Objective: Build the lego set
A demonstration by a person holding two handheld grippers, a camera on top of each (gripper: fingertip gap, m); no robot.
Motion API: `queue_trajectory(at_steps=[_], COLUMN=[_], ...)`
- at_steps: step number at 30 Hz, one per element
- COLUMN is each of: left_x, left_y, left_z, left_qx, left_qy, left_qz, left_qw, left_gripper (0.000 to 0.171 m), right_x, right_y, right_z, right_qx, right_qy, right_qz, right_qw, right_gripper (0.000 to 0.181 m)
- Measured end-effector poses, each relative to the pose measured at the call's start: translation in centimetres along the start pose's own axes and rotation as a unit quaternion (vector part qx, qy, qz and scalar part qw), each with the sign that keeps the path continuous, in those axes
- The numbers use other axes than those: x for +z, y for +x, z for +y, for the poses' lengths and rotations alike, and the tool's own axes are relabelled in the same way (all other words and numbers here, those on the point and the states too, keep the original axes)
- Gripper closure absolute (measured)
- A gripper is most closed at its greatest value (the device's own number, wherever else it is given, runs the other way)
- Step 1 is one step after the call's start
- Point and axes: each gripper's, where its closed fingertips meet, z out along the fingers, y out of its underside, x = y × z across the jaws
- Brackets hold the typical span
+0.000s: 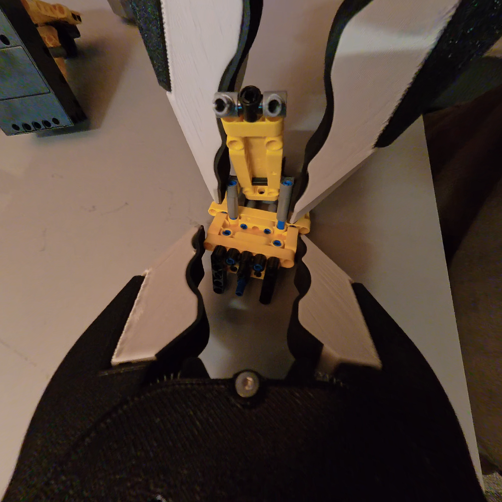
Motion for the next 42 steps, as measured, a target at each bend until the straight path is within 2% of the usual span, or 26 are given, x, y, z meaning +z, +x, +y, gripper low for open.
queue_trajectory(at_steps=[5,8,13,18,26,33,38,42], left_x=[-0.1,-0.3,-0.3,-0.3,-0.3,-0.3,-0.2,-0.2], left_y=[0.0,-0.2,-0.1,-0.1,-0.1,0.0,0.1,0.1], left_z=[0.0,0.2,0.1,0.1,0.1,0.1,0.1,0.1], left_qx=[0.0,0.017,0.02,0.022,0.022,0.029,0.04,0.039], left_qy=[0.004,0.001,0.008,0.008,0.008,0.008,0.007,0.007], left_qz=[0.008,0.001,0.003,0.004,0.004,0.004,0.003,0.005], left_qw=[1.0,1.0,1.0,1.0,1.0,1.0,0.999,0.999], left_gripper=[0.112,0.109,0.108,0.108,0.108,0.107,0.107,0.107], right_x=[-0.1,-0.1,-0.2,-0.7,-1.6,-2.4,-2.6,-2.1], right_y=[0.1,0.1,0.2,-0.3,0.0,0.0,0.0,-0.1], right_z=[0.0,-0.2,-0.4,-0.5,0.0,0.0,-0.4,-0.3], right_qx=[0.026,0.01,0.011,0.025,0.015,0.039,0.052,0.047], right_qy=[0.002,0.013,0.058,0.092,0.147,0.213,0.224,0.208], right_qz=[-0.025,-0.016,-0.013,-0.039,-0.041,-0.114,-0.17,-0.17], right_qw=[0.999,1.0,0.998,0.995,0.988,0.97,0.958,0.962], right_gripper=[0.139,0.138,0.134,0.119,0.116,0.124,0.128,0.129])
